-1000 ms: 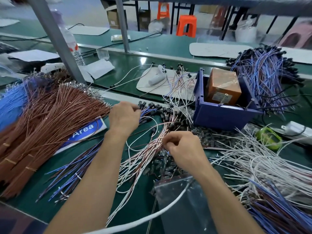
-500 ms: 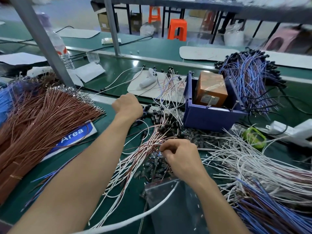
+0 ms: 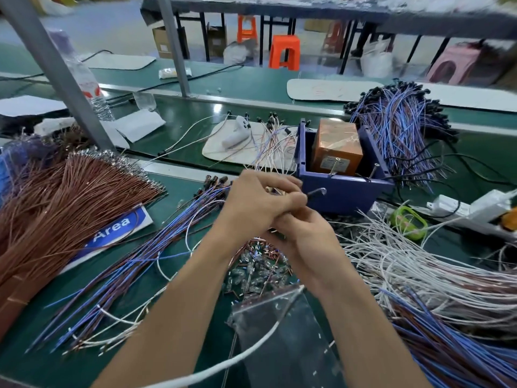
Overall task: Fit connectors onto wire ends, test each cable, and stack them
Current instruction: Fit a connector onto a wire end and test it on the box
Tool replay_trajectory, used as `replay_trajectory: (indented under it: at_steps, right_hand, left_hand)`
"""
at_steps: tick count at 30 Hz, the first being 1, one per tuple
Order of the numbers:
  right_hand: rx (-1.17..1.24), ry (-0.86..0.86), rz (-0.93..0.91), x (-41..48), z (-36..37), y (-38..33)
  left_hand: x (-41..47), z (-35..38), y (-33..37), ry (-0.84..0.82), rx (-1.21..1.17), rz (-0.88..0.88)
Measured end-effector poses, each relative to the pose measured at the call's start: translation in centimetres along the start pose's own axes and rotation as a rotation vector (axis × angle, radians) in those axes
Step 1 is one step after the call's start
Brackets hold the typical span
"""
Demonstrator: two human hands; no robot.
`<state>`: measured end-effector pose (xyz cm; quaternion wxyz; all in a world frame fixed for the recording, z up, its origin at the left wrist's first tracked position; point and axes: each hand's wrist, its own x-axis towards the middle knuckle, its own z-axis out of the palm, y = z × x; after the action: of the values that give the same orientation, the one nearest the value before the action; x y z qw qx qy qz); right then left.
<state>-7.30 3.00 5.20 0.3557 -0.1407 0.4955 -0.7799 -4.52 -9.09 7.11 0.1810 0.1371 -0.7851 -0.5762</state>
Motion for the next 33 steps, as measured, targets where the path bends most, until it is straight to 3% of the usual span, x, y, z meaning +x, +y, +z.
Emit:
replay_trajectory:
  at_steps: [5, 9, 12, 15, 17, 18, 20, 22, 24, 29, 33]
  right_hand:
    - [0.233, 0.251, -0.052, -1.5, -2.3, -1.7]
    - [0.350, 0.409, -0.148, -3.1, -7.2, -3.9]
    - [0.360, 0.425, -0.173, -4.8, -10.8, -5.5]
    - [0.157, 0.456, -0.139, -6.7, -13.2, -6.4]
    - [-0.156, 0.439, -0.092, -7.8, -13.7, -6.9]
    - [-0.350, 0.390, -0.075, -8.2, -13.4, -7.1]
    - [-0.644, 0.238, -0.072, -8.6, -11.8, -7.5]
    - [-0.684, 0.082, -0.055, -8.6, -10.1, -7.3]
    - [-0.689, 0.026, -0.047, -8.3, -9.3, -6.7]
    - [-0.728, 0.313, -0.043, -8.3, -10.7, -6.1]
    - [-0.654, 0.297, -0.032, -8.6, -11.1, -5.9]
  left_hand:
    - [-1.7, 1.0, -1.3, -0.266, -0.159, -0.108]
    - [-2.8, 0.2, -2.7, -0.372, -0.085, -0.201]
    - [-2.9, -1.3, -2.8, -0.384, 0.056, -0.247]
    - [-2.7, -1.9, -2.2, -0.264, 0.428, -0.232]
    - [-2.8, -1.2, -1.2, -0.092, 0.488, -0.174]
    - [-2.8, -0.4, -0.6, -0.076, 0.451, -0.139]
    - [-3.1, 1.8, 0.7, -0.223, 0.380, -0.076]
    - [-3.6, 4.2, 1.7, -0.362, 0.296, -0.015]
    - [-3.7, 6.0, 2.2, -0.376, 0.188, 0.035]
    - [-2.8, 6.9, 1.7, -0.288, 0.065, 0.006]
    - [-2.4, 6.7, 1.2, -0.295, -0.049, -0.123]
